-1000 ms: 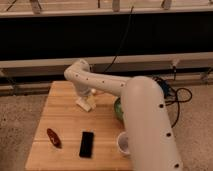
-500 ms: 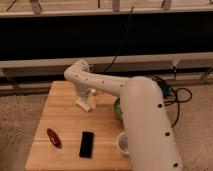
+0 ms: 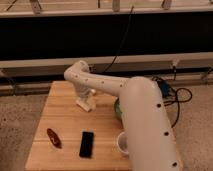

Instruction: Place the white sponge in the ceramic bowl

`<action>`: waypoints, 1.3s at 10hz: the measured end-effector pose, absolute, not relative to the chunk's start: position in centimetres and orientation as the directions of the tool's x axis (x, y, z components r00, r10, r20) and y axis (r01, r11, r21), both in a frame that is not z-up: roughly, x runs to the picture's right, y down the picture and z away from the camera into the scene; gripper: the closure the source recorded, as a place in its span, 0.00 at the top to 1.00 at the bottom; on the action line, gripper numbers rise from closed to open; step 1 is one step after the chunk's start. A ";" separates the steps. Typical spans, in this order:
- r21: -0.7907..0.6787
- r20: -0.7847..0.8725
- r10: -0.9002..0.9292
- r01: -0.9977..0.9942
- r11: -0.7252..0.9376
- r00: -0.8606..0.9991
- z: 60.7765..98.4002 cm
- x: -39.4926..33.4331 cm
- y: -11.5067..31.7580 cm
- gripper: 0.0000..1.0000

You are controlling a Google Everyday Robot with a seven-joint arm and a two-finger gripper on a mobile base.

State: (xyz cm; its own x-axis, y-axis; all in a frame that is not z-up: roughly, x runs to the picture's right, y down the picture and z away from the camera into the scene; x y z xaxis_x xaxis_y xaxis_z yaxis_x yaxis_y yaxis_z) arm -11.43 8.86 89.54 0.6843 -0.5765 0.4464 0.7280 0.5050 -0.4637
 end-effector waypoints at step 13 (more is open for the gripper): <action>-0.440 0.463 -0.603 0.759 0.480 0.649 89.9 -12.0 9.8 0.47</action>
